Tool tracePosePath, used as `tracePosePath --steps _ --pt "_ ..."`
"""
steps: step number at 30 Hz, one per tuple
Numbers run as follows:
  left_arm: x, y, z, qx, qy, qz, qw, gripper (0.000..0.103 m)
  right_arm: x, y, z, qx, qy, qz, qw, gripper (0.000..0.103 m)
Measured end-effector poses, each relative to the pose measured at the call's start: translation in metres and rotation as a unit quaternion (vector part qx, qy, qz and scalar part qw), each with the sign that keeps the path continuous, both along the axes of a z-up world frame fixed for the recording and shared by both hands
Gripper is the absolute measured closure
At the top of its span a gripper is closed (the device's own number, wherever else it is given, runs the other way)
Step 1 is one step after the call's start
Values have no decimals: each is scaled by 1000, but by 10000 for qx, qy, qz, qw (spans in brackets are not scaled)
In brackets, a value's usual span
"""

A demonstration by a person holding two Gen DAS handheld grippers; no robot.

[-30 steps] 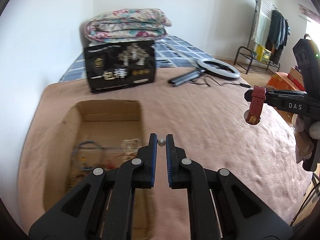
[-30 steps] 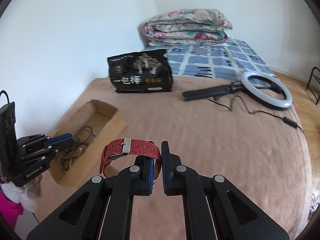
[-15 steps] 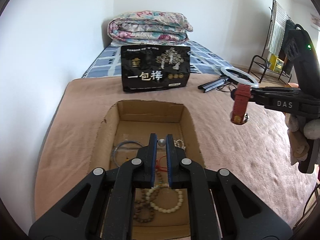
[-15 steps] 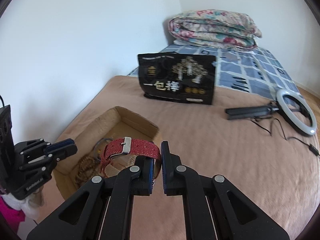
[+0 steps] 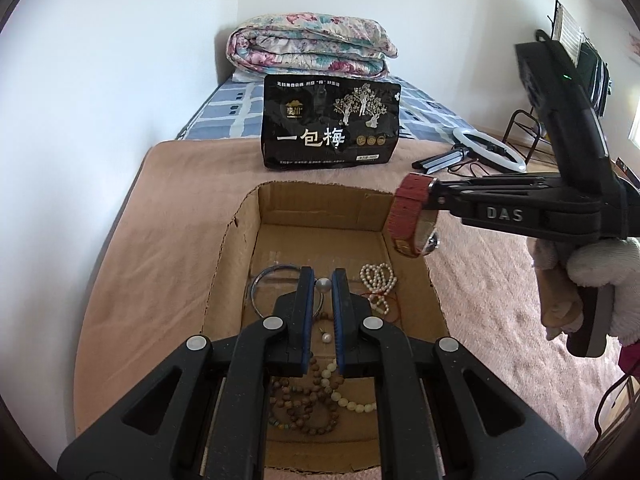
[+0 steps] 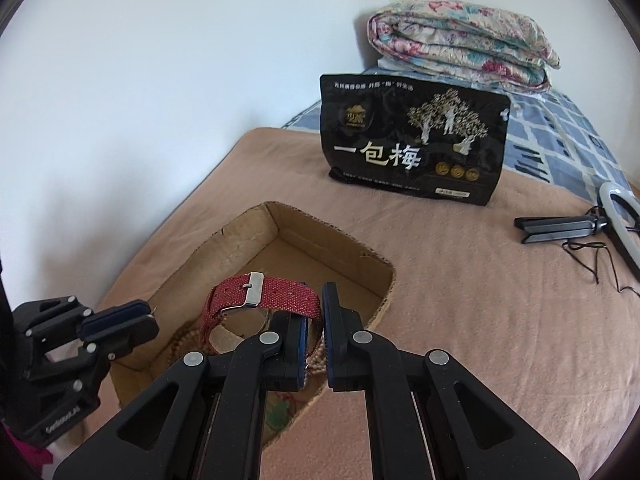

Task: Organize jewelry

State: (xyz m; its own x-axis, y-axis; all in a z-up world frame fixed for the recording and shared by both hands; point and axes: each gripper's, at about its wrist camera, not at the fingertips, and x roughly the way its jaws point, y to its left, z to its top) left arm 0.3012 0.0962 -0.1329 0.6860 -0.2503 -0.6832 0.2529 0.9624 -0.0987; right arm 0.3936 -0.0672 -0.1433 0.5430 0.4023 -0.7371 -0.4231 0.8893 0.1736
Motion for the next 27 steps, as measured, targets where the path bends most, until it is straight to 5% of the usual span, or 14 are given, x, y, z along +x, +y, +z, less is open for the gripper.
tracePosePath --steps 11,12,14,16,27 --pt "-1 0 -3 39 108 -8 9999 95 8 4 -9 -27 273 -3 9996 86" --pt "-1 0 -4 40 137 15 9999 92 8 4 -10 -25 312 -6 9995 80" --pt "-1 1 -5 15 152 51 9999 62 7 5 -11 -50 328 -26 9994 62" --pt "-4 2 -2 -1 76 117 9999 54 4 3 -7 -36 235 -122 9996 50" --pt "-20 4 9 -4 14 203 9998 54 -10 -7 10 11 142 -218 9997 50"
